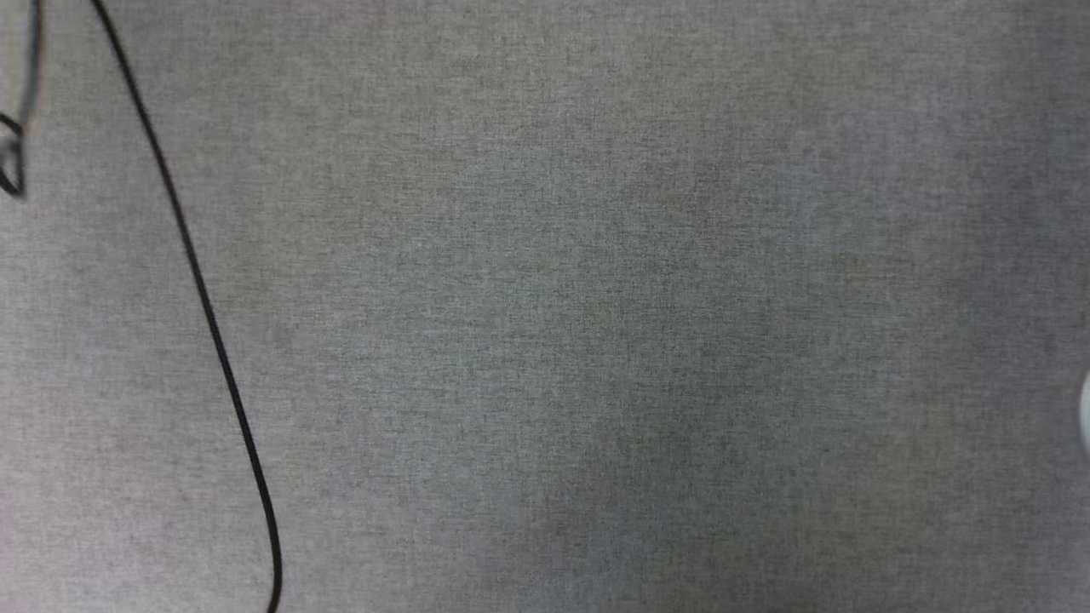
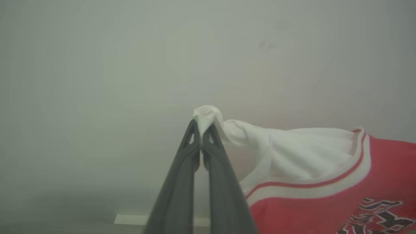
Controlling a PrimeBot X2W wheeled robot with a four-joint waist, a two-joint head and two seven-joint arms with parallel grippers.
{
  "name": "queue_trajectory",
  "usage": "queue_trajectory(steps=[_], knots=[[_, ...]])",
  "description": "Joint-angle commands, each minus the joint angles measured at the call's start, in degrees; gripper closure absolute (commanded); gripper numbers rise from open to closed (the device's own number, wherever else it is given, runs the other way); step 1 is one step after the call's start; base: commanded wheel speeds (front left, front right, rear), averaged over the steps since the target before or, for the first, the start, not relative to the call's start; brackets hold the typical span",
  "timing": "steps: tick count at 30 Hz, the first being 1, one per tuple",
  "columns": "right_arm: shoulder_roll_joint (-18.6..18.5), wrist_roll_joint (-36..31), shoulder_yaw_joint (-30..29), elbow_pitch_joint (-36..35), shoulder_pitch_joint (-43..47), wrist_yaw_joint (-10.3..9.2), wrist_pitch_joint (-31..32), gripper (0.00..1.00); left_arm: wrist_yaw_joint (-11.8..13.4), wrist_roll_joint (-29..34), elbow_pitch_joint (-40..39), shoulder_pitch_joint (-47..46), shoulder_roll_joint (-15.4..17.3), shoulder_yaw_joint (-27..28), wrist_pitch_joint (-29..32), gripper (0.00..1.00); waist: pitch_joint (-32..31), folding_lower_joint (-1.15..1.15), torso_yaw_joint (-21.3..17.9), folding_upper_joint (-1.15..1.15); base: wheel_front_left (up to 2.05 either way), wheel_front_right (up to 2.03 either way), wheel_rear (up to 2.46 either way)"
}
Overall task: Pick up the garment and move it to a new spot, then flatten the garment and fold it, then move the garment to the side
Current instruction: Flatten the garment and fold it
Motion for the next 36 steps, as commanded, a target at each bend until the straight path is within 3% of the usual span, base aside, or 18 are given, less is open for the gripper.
queue_trajectory(steps=[1, 12, 19, 25, 36], knots=[[0.09, -0.13, 0.20, 1.12, 1.73, -0.20, -0.44, 1.00, 0.14, -1.22, -0.11, 2.37, 0.51, -0.72, -0.54, 1.00, -0.17, -0.01, 0.11, 0.00, 0.00, 0.00, 0.00], [0.04, 7.61, 4.17, 5.11, 21.02, -0.18, -6.14, 1.00, 0.10, -10.84, -5.01, 23.99, -0.06, -7.12, -1.48, 1.00, -9.36, -0.01, 0.99, 0.00, 0.00, 0.00, 0.00], [-1.97, 15.95, 8.56, 1.99, 37.82, -0.18, -7.05, 1.00, 0.09, -11.65, -10.13, 42.20, 0.11, -4.22, -1.71, 1.00, -17.72, -0.01, 0.93, 0.00, 0.00, 0.00, 0.00], [-4.03, 22.04, 10.39, -5.86, 53.29, -0.19, -6.03, 1.00, 1.02, -8.99, -14.93, 56.78, -1.68, 0.57, -1.75, 1.00, -24.94, -0.01, 1.47, 0.00, 0.00, 0.00, 0.00], [-3.45, 26.99, 11.10, -25.02, 79.86, -0.20, 0.63, 1.00, 6.65, -6.51, -27.02, 80.13, -2.94, 6.01, -1.71, 1.00, -34.82, -0.01, 1.48, 0.00, 0.00, 0.00, 0.00]])
